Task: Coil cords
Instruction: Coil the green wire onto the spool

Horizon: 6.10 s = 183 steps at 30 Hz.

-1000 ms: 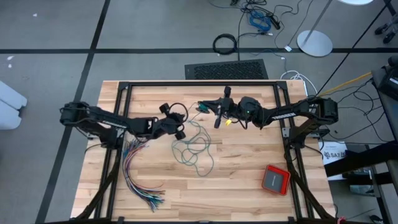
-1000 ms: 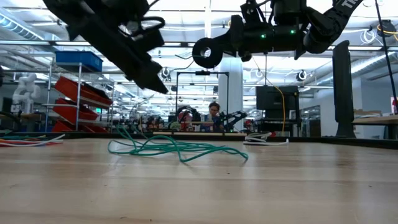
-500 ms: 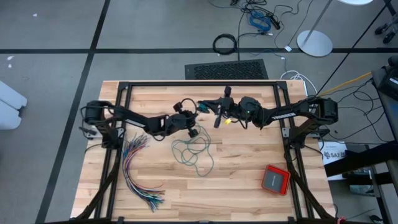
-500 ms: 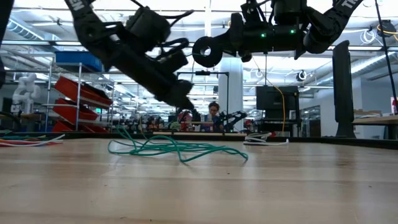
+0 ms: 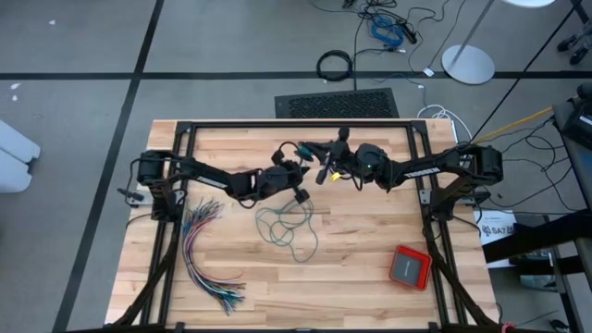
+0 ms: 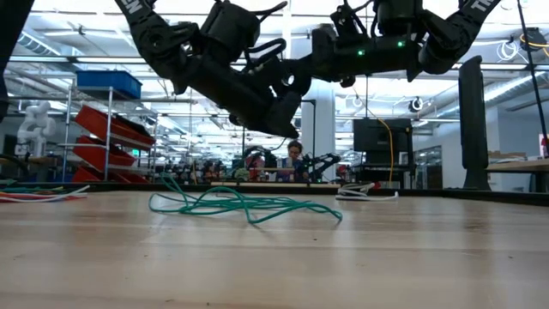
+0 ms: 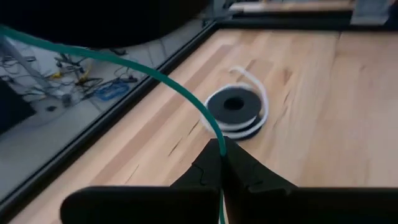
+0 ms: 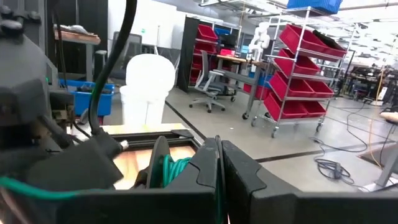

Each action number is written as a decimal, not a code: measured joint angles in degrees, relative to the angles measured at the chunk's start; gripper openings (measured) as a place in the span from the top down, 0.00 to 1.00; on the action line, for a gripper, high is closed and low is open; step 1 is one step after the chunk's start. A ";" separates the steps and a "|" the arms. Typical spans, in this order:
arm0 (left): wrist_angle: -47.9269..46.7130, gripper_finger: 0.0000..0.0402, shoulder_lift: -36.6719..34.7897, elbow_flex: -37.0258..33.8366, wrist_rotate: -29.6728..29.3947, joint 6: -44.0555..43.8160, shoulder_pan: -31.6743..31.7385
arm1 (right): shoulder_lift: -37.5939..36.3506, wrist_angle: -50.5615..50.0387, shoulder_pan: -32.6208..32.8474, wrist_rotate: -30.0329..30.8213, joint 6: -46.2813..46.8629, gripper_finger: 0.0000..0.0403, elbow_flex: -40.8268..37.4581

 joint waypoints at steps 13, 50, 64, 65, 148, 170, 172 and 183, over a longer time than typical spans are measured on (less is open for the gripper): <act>4.05 1.00 0.00 1.66 4.17 -6.35 0.52 | 6.06 6.93 -0.02 2.76 5.03 1.00 0.00; -13.61 1.00 -7.38 2.15 5.34 -4.51 0.43 | 10.40 -4.17 -0.32 4.01 -7.74 1.00 0.02; -27.45 1.00 -9.43 2.13 -1.46 2.80 1.07 | 8.68 -4.19 -0.37 -4.44 -6.41 1.00 0.02; -27.64 1.00 -9.52 2.12 -1.62 3.66 1.26 | 8.07 -4.55 -0.35 -5.22 -6.43 1.00 0.02; -13.04 0.60 -24.07 -20.48 13.30 -1.87 6.84 | -5.81 -11.14 -6.01 -18.36 -5.95 1.00 0.02; -13.09 0.73 -23.15 -20.46 6.66 -1.48 4.25 | -5.81 -11.45 -6.06 -18.38 -5.76 1.00 0.02; -13.11 0.73 -23.15 -20.44 6.41 -1.45 4.16 | -5.81 -11.47 -6.06 -18.38 -5.77 1.00 0.02; -8.28 0.98 -21.77 -20.41 3.52 -0.26 4.30 | -5.79 -11.19 -6.03 -18.40 -4.63 1.00 0.02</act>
